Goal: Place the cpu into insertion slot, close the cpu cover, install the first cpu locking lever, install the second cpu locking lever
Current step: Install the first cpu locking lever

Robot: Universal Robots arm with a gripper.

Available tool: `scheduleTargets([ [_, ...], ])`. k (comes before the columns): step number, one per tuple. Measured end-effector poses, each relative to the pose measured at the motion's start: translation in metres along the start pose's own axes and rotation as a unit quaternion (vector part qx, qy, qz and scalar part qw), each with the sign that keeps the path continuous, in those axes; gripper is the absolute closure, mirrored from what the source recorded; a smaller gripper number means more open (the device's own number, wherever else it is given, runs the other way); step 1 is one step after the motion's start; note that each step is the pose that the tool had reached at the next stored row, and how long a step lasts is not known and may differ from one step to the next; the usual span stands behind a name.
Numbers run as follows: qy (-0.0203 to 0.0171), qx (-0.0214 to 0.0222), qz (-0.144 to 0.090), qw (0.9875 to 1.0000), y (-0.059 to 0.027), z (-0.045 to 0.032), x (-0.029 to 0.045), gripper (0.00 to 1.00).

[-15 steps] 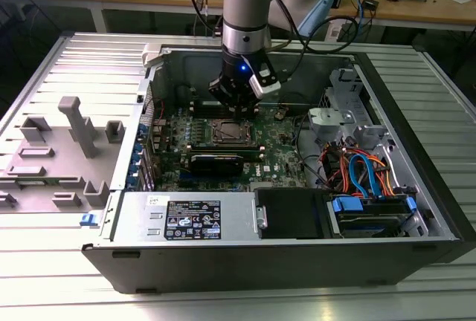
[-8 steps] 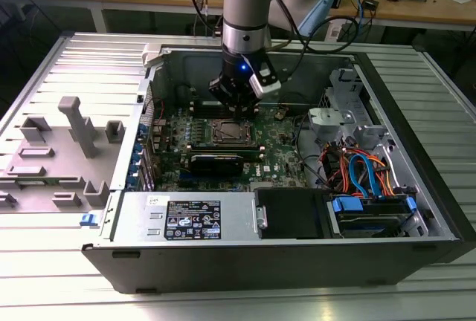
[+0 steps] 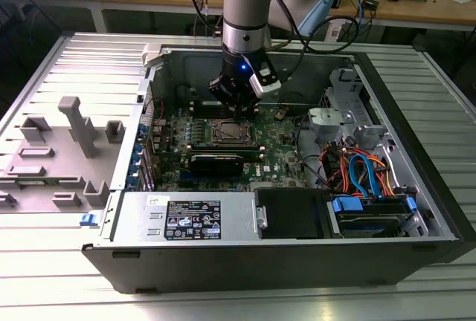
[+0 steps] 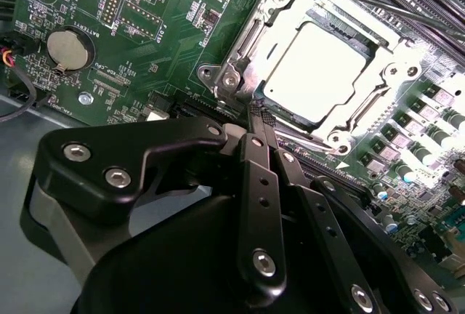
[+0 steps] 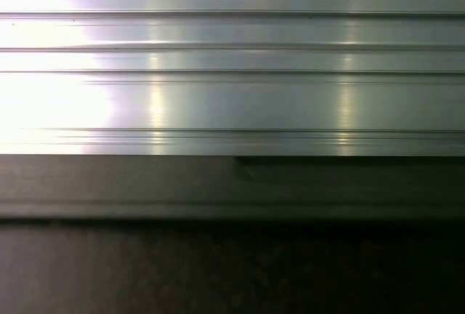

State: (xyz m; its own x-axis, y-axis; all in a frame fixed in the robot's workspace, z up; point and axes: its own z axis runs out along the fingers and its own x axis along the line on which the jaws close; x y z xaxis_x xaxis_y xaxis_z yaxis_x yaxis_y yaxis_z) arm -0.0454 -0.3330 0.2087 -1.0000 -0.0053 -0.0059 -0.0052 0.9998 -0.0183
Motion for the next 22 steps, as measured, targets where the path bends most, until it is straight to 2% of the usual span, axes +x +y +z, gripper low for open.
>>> scheduleTargets([
  [9,-0.0001,0.0,0.0,1.0,0.0,0.0,0.0004,0.89],
  [22,0.0,-0.0007,-0.003,1.0,0.0001,-0.0001,0.0148,0.89],
])
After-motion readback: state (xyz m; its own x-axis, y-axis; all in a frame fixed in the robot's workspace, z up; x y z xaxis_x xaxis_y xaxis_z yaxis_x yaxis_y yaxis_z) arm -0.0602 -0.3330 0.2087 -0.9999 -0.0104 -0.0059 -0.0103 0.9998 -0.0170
